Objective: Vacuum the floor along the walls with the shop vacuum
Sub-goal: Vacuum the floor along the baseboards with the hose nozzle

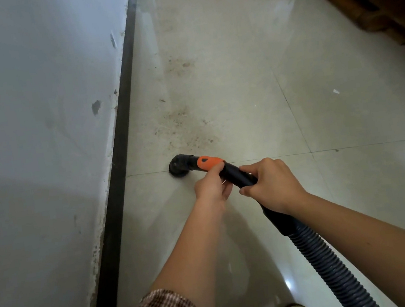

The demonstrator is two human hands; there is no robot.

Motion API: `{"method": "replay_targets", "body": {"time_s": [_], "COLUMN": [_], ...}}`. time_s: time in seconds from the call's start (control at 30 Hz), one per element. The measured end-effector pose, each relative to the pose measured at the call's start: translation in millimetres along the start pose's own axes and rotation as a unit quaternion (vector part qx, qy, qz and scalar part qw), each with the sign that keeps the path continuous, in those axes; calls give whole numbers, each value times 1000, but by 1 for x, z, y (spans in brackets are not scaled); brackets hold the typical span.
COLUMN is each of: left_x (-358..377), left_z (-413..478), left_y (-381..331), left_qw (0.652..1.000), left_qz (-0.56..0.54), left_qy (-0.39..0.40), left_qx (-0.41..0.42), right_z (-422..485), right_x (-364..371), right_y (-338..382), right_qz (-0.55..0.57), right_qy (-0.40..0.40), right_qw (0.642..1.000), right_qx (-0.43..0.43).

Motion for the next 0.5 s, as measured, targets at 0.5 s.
{"method": "replay_targets", "body": {"time_s": [0.5], "left_x": [105], "left_z": [31], "left_y": [51], "left_qw": [999], "left_qz": [28], "left_qy": [-8], "left_qx": [-22], "right_z": [39], "right_x": [-48], "right_y": [-107], "right_qz": [82], "right_qy": [1], "right_qw": [994], "right_qx": [71]}}
Point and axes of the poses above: each hand's wrist, its own z-axis towards the middle knuckle, its own x-axis out of the palm, y = z × x, the point moved 10 cm from there along z, towards the middle knuckle, and after that the axes turned 11 degrees about -z, right-handed, at the moved point
